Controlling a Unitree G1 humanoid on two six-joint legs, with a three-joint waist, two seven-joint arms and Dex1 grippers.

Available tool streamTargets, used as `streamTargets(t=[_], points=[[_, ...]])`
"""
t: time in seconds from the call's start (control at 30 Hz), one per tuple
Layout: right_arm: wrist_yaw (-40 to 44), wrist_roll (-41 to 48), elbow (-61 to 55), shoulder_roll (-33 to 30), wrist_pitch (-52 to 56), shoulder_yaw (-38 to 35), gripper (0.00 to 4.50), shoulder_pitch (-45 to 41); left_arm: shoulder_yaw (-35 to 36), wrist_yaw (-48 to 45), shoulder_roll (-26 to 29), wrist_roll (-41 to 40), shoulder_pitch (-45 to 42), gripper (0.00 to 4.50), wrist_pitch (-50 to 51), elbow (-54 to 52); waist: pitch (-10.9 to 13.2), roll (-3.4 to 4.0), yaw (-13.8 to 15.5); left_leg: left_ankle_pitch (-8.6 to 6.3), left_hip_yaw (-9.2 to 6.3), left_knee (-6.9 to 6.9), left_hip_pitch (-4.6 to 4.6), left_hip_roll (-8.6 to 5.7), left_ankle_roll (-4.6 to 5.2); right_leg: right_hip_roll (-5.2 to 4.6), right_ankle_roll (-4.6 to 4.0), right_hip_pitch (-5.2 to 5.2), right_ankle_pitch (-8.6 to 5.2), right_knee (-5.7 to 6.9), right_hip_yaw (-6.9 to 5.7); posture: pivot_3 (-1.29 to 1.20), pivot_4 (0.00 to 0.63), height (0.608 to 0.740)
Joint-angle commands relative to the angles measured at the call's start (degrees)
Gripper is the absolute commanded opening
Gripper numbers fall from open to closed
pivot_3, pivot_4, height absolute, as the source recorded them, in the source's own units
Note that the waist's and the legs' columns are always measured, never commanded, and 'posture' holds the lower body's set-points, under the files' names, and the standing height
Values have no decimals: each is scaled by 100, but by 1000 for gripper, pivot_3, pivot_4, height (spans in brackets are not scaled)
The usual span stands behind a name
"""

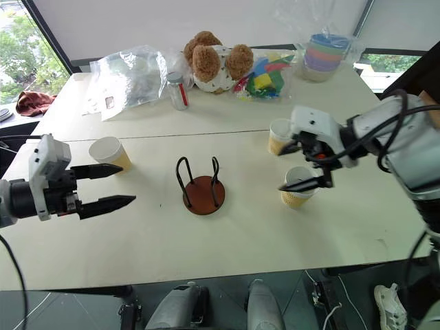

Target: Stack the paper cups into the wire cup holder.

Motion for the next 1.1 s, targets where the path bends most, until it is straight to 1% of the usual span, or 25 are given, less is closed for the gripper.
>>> streamTargets(t=[0.03, 0.1, 0.2, 0.4, 0.5, 0.53, 0.6, 0.67, 0.73, 0.8, 0.83, 0.93, 1.03, 1.1], points=[[127, -159, 138, -244, -267, -186, 4395, 85, -100, -9, 31, 11, -89, 4500, -51, -81, 0, 2, -16, 0, 3, 0, 1, 0, 0, 0, 0, 0, 0, 1, 2, 0, 150, 740], [143, -230, 202, -286, -349, -192, 4395, 169, -196, 4, -49, 84, -110, 4500, -132, -2, 0, 2, -12, 0, 6, 0, 4, 2, 0, 3, 1, -1, 0, 7, 4, 0, 150, 740], [208, -103, 47, -331, -220, -269, 4395, 421, -318, -22, -129, 211, -98, 4500, -245, 86, 0, 3, 11, 1, 5, 0, 4, 4, -1, 4, 0, -4, 0, 12, 3, 0, 150, 740], [47, -136, -140, -172, -185, -190, 4395, 840, -451, -35, -196, 346, -190, 4500, -364, 178, 0, 1, 30, 0, 5, 3, 1, 1, 0, 0, 0, -2, 0, 9, 4, 0, 150, 740], [-227, -604, 79, 13, -556, 99, 4395, 962, -454, 3, -234, 356, -238, 4500, -368, 182, 0, 1, 23, 0, 4, 4, 2, 1, 0, 1, 1, -1, 0, 11, 5, 0, 150, 740], [-276, -717, 159, 71, -676, 158, 4163, 979, -444, 19, -247, 360, -247, 4500, -362, 177, -1, 1, 21, 1, 4, 5, 2, 1, -1, 1, 1, -2, 0, 11, 5, 0, 150, 740], [-347, -797, 296, 231, -750, 192, 3498, 944, -400, 36, -251, 355, -232, 4500, -338, 155, 0, 1, 19, 1, 5, 5, 3, 1, -1, 2, 1, -2, 0, 12, 4, 0, 150, 740], [-350, -876, 404, 322, -846, 209, 2596, 901, -348, 51, -249, 354, -188, 4500, -317, 131, 0, 2, 19, 1, 6, 5, 2, 1, -1, 2, 1, -4, 0, 12, 5, 0, 150, 740], [-313, -983, 506, 355, -1011, 226, 1411, 877, -293, 74, -242, 362, -118, 4500, -305, 99, 0, 2, 18, 1, 5, 5, 2, 1, -1, 3, 1, -4, 0, 13, 4, 0, 150, 740], [-269, -1054, 572, 384, -1100, 236, 377, 854, -264, 93, -234, 367, -88, 4500, -302, 100, 0, 2, 25, 1, 5, 5, 2, 1, -1, 3, 1, -3, 0, 13, 4, 0, 150, 740], [-251, -1073, 590, 396, -1120, 235, 20, 848, -257, 98, -228, 368, -79, 4500, -304, 100, 0, 2, 26, 1, 5, 5, 2, 1, -1, 3, 1, -3, 0, 12, 3, 0, 150, 740], [-223, -1128, 645, 446, -1185, 243, 20, 796, -243, 104, -200, 388, -69, 4500, -313, 117, 0, 1, 23, 1, 4, 7, 2, 1, -1, 3, 1, 0, 0, 12, 2, 0, 150, 740], [-125, -1112, 752, 549, -1268, 193, 20, 543, -225, 64, -156, 456, -52, 4500, -332, 196, 0, 1, 18, 1, 4, 8, 3, 1, -1, 4, 1, -1, 0, 13, 2, 0, 150, 740], [-5, -1096, 1069, 763, -1469, 130, 20, -154, -202, 4, -123, 537, -32, 4500, -358, 315, 2, 6, -17, 1, 5, 9, 4, 1, -2, 5, 1, -1, 1, 17, 3, 0, 150, 740]])
